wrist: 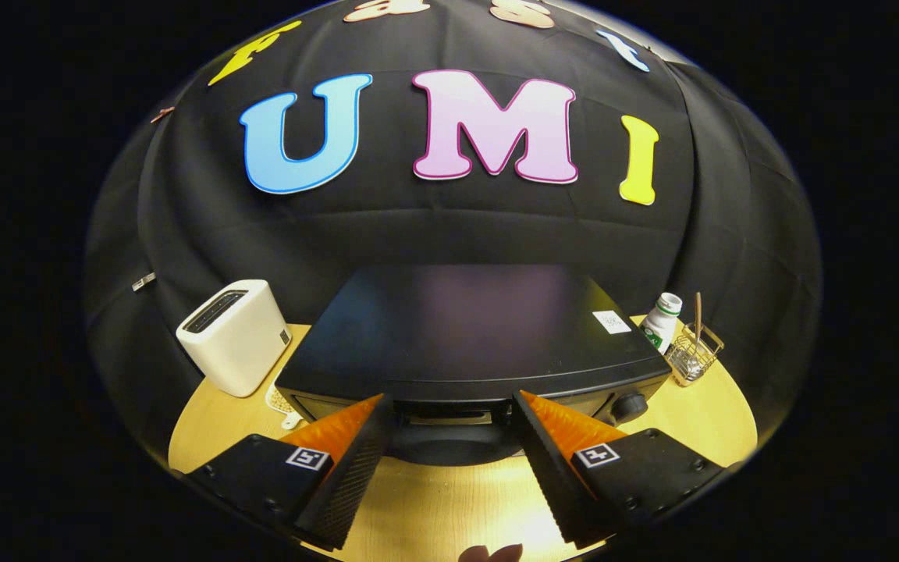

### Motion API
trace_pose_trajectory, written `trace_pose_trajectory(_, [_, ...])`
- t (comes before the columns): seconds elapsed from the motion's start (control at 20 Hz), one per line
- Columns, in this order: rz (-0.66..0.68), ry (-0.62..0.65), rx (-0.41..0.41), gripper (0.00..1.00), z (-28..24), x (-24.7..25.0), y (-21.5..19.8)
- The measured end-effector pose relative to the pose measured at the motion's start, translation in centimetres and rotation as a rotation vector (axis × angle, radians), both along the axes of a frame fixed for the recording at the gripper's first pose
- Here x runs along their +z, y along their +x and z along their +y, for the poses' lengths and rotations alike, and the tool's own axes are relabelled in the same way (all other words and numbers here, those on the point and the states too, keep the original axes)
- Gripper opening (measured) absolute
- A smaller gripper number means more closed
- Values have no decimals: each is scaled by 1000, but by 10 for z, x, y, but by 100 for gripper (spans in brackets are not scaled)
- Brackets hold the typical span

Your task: Open the toaster oven, put the food inside, and close the toaster oven door.

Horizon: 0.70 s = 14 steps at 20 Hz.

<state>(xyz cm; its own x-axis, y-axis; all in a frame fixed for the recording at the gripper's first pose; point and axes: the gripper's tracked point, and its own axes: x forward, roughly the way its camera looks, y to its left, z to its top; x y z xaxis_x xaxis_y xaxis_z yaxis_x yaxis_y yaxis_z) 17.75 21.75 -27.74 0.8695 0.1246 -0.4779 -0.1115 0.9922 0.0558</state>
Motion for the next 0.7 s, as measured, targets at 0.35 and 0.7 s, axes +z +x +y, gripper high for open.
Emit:
trace_pose_trajectory(0.35, [15,-20,-1,99,1,-2,-19])
trace_pose_trajectory(0.7, [35,-4,-4,100,-8,-29,-77])
